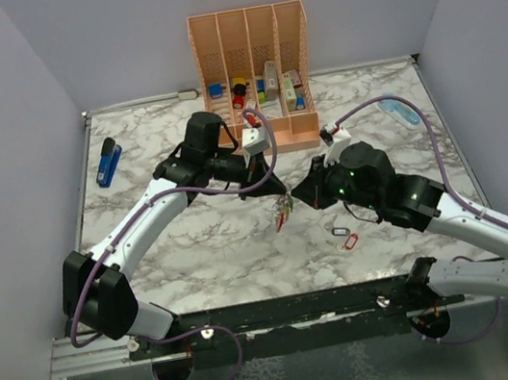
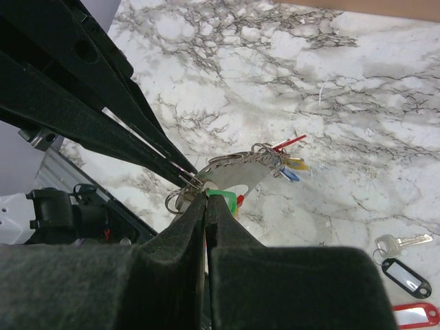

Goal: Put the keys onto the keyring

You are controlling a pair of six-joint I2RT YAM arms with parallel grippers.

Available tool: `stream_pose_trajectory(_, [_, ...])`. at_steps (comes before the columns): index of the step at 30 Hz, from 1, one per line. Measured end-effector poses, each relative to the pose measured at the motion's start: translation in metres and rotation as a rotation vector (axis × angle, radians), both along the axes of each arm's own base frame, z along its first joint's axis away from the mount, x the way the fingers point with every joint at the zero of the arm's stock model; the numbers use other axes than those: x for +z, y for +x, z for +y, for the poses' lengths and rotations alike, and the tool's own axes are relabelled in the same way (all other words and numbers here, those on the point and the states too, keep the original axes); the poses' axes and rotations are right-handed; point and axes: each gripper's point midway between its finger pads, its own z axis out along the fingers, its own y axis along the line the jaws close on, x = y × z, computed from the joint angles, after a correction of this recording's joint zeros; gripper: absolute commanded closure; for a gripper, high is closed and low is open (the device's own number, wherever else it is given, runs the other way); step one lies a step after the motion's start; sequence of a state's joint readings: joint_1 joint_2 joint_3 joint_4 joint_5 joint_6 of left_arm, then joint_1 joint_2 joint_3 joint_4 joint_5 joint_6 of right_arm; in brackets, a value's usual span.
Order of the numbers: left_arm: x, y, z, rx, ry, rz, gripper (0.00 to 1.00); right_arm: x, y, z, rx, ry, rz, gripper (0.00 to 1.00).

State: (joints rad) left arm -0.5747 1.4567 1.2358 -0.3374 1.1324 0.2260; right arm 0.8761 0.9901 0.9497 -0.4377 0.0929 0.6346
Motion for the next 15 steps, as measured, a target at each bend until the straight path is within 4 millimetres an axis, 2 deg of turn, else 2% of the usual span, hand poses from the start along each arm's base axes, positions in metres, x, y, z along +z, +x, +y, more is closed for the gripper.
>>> stream_pose_trajectory(5, [0.0010,0.0002,-0.0003,0.004,-0.001,0.009,1.00,0.0001,-0.0005,0.0015,0.006,0.007,0.000,0.98])
stream_pose_trajectory(6, [0.0011,0.0001,-0.0003,0.004,-0.001,0.009,1.00,0.0002,-0.0004,0.0018,0.007,0.008,-0.001,0.95])
stream_pose_trajectory(8, [0.0012,0.0002,-0.0002,0.005,-0.001,0.013,1.00,0.0000,-0.0004,0.0020,0.007,0.009,0.000,0.78])
stream_pose_trajectory(9, [0.0013,0.0000,-0.0002,0.006,-0.001,0.017,1.00,-0.0003,-0.0004,0.0022,0.007,0.009,0.001,0.73])
stream_pose_trajectory(12, [0.0042,-0.0011,-0.0014,-0.003,-0.012,0.017,1.00,-0.0043,-0.0007,0.0025,0.007,0.002,0.012,0.66])
stream_pose_trajectory(15, [0.0054,-0.0015,-0.0017,-0.007,-0.018,0.019,1.00,-0.0080,-0.0029,-0.0014,0.004,-0.012,0.021,0.65])
